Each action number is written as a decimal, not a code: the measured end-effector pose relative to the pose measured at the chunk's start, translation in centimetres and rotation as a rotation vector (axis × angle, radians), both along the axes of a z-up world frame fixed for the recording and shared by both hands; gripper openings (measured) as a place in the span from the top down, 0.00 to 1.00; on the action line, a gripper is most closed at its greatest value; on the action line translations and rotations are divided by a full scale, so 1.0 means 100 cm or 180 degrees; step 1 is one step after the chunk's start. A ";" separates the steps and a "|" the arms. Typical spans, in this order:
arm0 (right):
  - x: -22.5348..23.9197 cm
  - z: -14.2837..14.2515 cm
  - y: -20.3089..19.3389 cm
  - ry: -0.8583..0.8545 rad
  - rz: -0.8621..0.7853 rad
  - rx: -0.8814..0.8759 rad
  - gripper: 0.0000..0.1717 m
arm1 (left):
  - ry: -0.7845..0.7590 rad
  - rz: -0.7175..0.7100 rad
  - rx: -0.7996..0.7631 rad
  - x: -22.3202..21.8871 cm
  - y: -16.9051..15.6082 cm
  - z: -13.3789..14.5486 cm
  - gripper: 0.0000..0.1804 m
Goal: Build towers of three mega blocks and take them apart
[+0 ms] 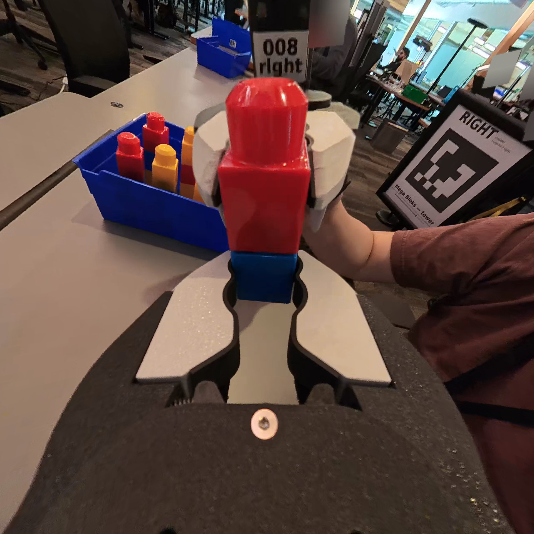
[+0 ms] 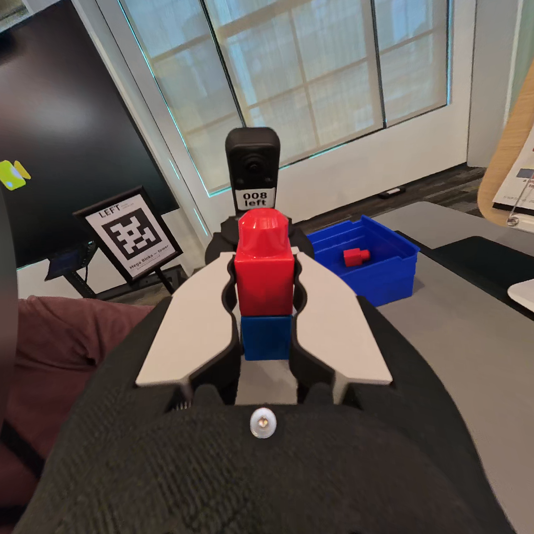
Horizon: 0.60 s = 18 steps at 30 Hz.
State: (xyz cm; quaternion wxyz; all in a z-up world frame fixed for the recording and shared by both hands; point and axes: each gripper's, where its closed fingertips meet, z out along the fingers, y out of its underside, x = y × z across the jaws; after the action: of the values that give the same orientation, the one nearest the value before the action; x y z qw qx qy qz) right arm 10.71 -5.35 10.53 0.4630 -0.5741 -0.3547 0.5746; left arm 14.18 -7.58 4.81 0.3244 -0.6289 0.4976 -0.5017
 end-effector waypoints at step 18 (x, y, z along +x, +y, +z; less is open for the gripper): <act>0.005 -0.028 -0.011 -0.0804 0.0241 0.0164 0.78 | 0.0451 -0.0162 -0.0003 0.002 -0.007 -0.021 0.80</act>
State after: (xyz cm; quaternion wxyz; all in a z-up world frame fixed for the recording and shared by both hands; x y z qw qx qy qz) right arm 11.22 -6.44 7.72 0.4072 -0.6160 -0.4462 0.5055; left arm 14.38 -8.31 2.73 0.2752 -0.6501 0.5349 -0.4643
